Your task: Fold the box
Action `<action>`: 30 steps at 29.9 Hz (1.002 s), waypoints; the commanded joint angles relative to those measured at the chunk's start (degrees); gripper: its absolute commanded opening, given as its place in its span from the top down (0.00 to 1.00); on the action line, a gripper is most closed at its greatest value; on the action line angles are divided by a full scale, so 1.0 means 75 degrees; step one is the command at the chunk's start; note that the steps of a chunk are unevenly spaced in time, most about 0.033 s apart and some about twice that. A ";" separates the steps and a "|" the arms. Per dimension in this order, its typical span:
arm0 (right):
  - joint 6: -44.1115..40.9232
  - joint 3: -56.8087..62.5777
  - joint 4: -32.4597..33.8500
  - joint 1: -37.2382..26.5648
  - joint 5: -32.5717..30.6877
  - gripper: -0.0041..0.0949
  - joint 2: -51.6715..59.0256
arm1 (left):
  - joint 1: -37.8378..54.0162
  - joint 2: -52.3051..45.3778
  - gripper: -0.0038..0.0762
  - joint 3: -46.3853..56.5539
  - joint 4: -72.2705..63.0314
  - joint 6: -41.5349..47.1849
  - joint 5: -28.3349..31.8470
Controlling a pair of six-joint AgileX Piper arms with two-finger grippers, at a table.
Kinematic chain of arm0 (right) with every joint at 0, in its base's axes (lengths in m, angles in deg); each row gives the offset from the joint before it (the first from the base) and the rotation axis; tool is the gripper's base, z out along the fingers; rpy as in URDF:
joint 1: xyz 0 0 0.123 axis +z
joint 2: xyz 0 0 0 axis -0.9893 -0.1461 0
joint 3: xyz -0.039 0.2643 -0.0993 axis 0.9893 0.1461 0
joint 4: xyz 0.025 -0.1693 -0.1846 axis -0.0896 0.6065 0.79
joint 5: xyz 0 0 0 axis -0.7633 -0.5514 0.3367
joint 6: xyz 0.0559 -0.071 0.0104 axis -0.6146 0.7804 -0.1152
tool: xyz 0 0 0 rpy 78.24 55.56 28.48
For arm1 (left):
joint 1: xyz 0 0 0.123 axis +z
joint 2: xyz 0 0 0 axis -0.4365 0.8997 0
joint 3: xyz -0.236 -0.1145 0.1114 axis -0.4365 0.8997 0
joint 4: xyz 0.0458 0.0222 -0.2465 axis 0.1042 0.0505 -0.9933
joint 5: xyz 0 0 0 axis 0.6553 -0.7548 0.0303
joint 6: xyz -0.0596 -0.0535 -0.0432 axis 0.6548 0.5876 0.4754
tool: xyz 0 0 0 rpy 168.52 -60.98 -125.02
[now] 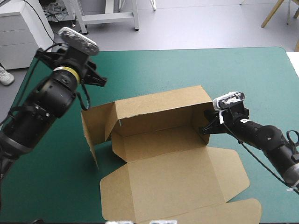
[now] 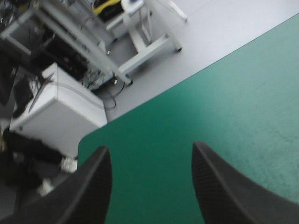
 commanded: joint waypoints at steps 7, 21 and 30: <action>-0.0514 -0.0240 -0.0191 -0.0017 0.0309 0.97 0.0149 | 0.3320 -0.0287 0.48 0.0313 -0.2688 -0.0913 0.0373; -0.2184 -0.0264 0.1398 -0.0017 0.0413 0.97 0.0149 | 0.4184 -0.0964 0.57 0.3682 -0.3527 -0.0303 0.1689; -0.5094 -0.1242 0.3965 -0.0017 -0.0720 0.97 0.0149 | 0.4184 -0.0964 0.60 0.3904 -0.3677 -0.0303 0.1624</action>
